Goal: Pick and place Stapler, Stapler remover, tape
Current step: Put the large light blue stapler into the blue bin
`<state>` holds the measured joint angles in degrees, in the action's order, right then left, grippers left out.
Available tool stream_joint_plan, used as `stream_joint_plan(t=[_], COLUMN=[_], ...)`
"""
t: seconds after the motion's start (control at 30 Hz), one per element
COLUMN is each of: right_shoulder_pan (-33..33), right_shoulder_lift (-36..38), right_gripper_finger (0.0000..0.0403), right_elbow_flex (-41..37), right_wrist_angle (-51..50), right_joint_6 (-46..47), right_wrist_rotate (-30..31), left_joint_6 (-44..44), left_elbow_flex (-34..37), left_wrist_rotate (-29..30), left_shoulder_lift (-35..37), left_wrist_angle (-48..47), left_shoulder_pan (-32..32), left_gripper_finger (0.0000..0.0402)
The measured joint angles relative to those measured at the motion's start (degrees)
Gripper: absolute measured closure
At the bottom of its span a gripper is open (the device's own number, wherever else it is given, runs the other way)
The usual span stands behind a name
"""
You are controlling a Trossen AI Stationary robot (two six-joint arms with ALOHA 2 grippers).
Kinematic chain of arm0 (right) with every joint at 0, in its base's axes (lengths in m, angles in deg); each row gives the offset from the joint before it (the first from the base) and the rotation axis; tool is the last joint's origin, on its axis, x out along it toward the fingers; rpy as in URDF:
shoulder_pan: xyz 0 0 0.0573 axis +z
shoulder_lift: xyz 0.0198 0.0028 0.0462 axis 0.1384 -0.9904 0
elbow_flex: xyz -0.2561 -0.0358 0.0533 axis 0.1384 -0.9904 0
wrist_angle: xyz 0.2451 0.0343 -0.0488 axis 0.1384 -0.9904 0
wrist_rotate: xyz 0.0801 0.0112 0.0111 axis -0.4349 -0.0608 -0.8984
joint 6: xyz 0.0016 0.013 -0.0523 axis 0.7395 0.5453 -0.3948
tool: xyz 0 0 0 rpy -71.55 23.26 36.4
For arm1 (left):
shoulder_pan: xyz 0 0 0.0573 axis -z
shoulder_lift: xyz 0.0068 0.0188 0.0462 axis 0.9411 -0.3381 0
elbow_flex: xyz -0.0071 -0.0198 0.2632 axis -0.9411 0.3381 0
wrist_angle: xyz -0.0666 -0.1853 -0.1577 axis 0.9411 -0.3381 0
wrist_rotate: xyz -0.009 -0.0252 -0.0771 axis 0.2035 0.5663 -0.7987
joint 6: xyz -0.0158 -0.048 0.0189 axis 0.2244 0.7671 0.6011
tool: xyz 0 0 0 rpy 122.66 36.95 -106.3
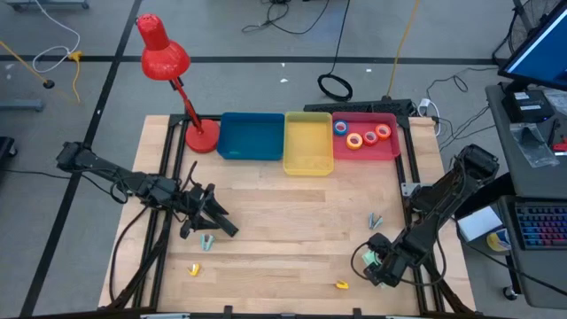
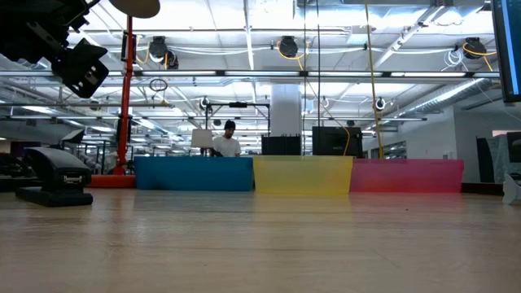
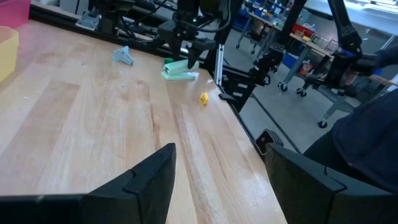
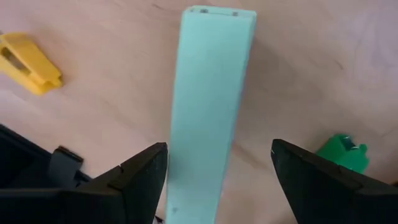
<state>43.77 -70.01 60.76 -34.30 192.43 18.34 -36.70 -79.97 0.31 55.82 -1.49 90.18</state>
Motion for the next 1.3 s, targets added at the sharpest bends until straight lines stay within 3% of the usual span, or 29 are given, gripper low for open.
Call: stream_joint_plan(t=[0.53, 0.67, 0.93, 1.3], right_shoulder_pan=[0.0, 0.0, -0.2, -7.8], right_shoulder_lift=[0.0, 0.1, 0.3, 5.0], right_gripper_finger=[0.0132, 0.017, 0.0301, 0.0302], right_elbow_flex=[-5.9, -6.6, -6.6, -3.0], right_wrist_angle=[4.9, 6.4, 9.3, 7.9], right_joint_6=[0.7, 1.8, 1.0, -11.2], right_wrist_rotate=[0.0, -0.2, -0.2, 3.4], left_joint_6=[0.8, 1.8, 1.7, 1.0], left_elbow_flex=[0.0, 0.0, 0.0, 0.0], left_wrist_rotate=[0.0, 0.0, 0.0, 5.5], left_shoulder_lift=[0.0, 0.0, 0.0, -0.1], left_wrist_angle=[0.2, 0.8, 9.0, 25.6], left_shoulder_pan=[0.0, 0.0, 0.0, 0.0], left_gripper_finger=[0.0156, 0.0156, 0.0156, 0.0156])
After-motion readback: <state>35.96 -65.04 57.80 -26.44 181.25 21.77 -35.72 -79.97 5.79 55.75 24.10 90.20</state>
